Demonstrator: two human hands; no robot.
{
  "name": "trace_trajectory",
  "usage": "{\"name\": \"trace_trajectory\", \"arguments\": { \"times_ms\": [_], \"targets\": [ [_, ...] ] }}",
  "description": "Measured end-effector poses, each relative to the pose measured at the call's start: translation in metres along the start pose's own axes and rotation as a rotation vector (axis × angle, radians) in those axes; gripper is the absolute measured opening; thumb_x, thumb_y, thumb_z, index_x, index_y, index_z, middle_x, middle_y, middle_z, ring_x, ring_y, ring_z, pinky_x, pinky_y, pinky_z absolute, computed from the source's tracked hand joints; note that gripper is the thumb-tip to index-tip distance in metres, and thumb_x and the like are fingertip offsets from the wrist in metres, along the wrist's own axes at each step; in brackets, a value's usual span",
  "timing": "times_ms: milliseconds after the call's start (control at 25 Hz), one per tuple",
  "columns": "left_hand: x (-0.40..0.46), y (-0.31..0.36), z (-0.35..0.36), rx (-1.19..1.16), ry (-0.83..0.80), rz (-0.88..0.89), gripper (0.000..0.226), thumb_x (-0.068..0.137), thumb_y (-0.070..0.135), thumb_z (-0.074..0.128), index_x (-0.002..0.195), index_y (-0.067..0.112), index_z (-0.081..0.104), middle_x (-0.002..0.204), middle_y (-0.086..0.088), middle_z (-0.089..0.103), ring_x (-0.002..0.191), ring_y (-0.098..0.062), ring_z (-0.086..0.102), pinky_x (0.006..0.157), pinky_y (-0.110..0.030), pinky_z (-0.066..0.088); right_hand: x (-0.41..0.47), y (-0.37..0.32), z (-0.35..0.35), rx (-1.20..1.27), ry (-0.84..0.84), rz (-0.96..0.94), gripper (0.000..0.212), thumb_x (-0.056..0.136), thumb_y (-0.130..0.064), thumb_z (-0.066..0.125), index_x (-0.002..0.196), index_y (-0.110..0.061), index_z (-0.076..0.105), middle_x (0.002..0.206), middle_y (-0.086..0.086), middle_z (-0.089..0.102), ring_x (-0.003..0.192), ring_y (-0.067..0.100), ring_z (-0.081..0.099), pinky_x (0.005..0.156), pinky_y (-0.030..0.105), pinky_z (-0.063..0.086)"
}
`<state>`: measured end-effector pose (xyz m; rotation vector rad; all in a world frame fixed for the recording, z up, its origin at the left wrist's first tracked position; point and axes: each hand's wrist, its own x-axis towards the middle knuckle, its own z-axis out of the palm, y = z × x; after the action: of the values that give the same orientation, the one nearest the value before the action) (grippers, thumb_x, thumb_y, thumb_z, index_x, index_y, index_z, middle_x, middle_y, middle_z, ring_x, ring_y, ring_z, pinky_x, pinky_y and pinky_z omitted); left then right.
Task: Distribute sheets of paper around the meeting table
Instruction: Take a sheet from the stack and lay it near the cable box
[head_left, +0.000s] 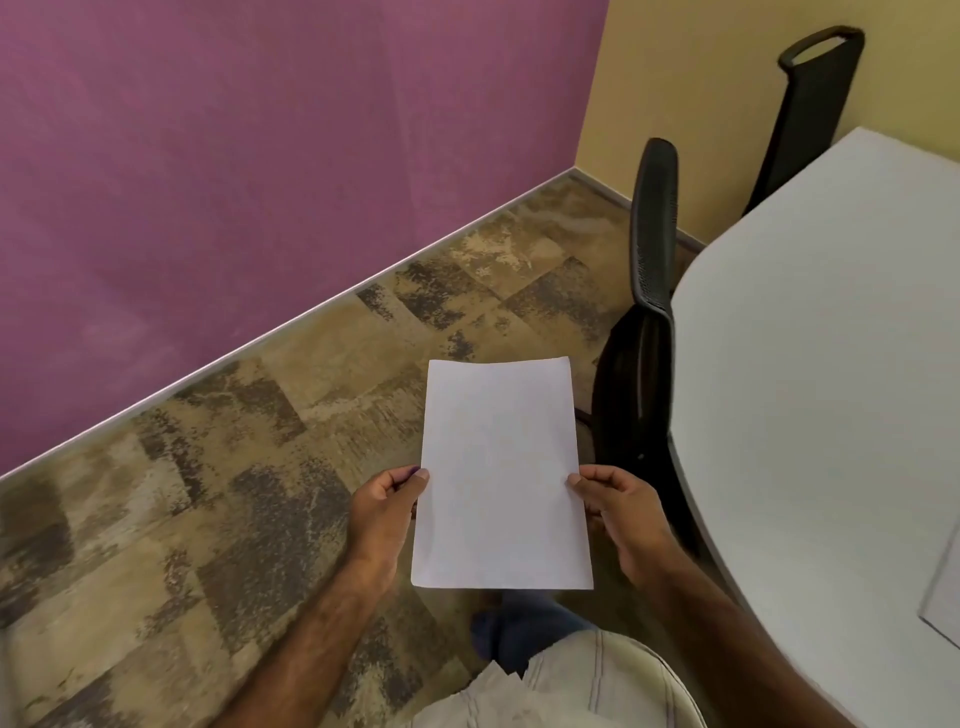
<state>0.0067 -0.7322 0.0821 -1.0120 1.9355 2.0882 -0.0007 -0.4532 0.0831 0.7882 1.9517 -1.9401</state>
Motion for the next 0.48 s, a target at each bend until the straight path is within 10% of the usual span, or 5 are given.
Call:
{"name": "trace_trajectory", "arguments": {
  "times_ms": [480],
  "targets": [
    [0.204, 0.144, 0.019, 0.105, 0.023, -0.026, 0.011, 0.097, 0.015, 0.072, 0.106, 0.009, 0.076, 0.098, -0.006, 0.081, 0.082, -0.02, 0.073, 0.068, -0.027, 0.054, 0.174, -0.111, 0.124, 0.051, 0.015, 0.053, 0.014, 0.097, -0.02, 0.078, 0.108, -0.012, 0.078, 0.103, 0.002, 0.084, 0.094, 0.023, 0.078, 0.073, 0.037, 0.058]
  ]
}}
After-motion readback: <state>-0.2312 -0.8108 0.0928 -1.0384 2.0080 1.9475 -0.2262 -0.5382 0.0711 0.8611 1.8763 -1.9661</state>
